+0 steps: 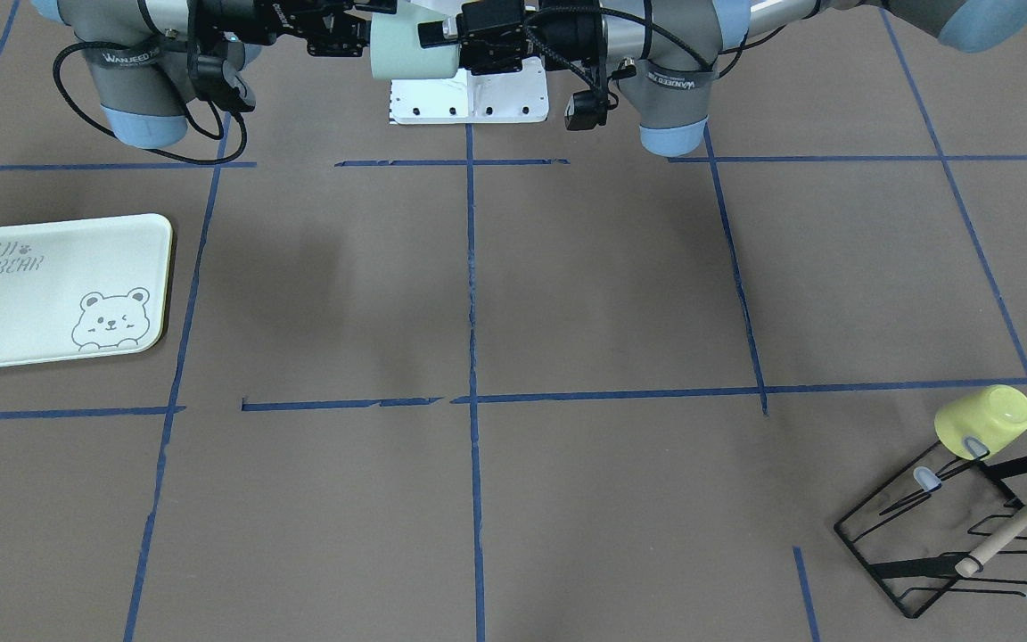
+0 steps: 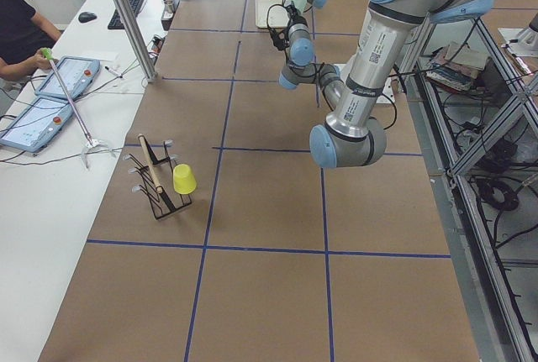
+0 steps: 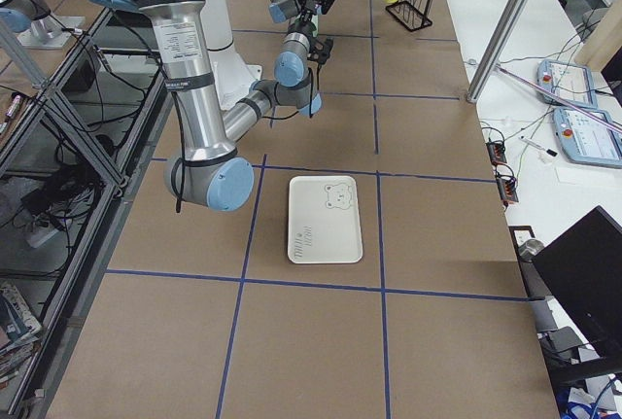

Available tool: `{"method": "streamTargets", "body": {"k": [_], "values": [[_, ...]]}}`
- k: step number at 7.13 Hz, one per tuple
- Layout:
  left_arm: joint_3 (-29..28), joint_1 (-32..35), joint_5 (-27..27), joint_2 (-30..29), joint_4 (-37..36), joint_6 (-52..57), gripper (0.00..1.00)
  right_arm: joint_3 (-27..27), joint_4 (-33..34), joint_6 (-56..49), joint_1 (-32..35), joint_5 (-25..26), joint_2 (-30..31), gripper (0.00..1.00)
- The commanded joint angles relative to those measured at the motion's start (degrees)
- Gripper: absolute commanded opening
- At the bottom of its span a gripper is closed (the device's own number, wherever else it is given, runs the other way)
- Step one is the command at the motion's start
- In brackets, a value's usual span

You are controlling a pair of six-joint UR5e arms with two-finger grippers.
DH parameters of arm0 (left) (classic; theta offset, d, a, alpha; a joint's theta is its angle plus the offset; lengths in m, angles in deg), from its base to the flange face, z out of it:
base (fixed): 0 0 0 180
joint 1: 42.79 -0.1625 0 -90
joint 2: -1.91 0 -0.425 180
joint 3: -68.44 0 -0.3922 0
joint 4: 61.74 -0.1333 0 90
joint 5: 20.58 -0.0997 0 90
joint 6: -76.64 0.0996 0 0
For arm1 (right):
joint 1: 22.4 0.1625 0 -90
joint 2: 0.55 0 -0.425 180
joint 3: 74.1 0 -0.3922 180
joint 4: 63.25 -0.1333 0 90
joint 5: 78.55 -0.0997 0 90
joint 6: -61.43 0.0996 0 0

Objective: Left arm grabs green cup and hands to right arm on tray

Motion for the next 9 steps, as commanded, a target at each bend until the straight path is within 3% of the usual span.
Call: {"method": "streamTargets", "body": {"k": [1, 2, 3, 7, 8, 9], "values": [[0.2, -0.1, 0.0, 0.0, 0.0, 0.1, 0.28, 0.0, 0.0, -0.2, -0.2, -0.1, 0.3, 0.11], [0.2, -0.1, 0.0, 0.1, 0.0, 0.2, 0.66, 0.0, 0.0, -1.2, -0.2, -0.5, 0.6, 0.0], [0.2, -0.1, -0.1, 0.2, -0.1, 0.2, 1.0, 0.0, 0.1, -1.9, -0.3, -0.7, 1.0, 0.0], [0.4, 0.2, -2.5, 0.7, -0.1, 0.7, 1.0, 0.4, 0.3, -2.0, 0.0, -0.9, 3.7, 0.0], [-0.4, 0.4, -2.9, 1.0, -0.3, 1.0, 1.0, 1.3, 0.1, -2.1, 0.4, 0.1, 6.8, 0.0], [-0.5, 0.5, -3.1, 2.1, -0.4, 1.1, 1.0, 1.1, 0.0, -2.2, 4.8, 1.5, 9.4, 0.0]]}}
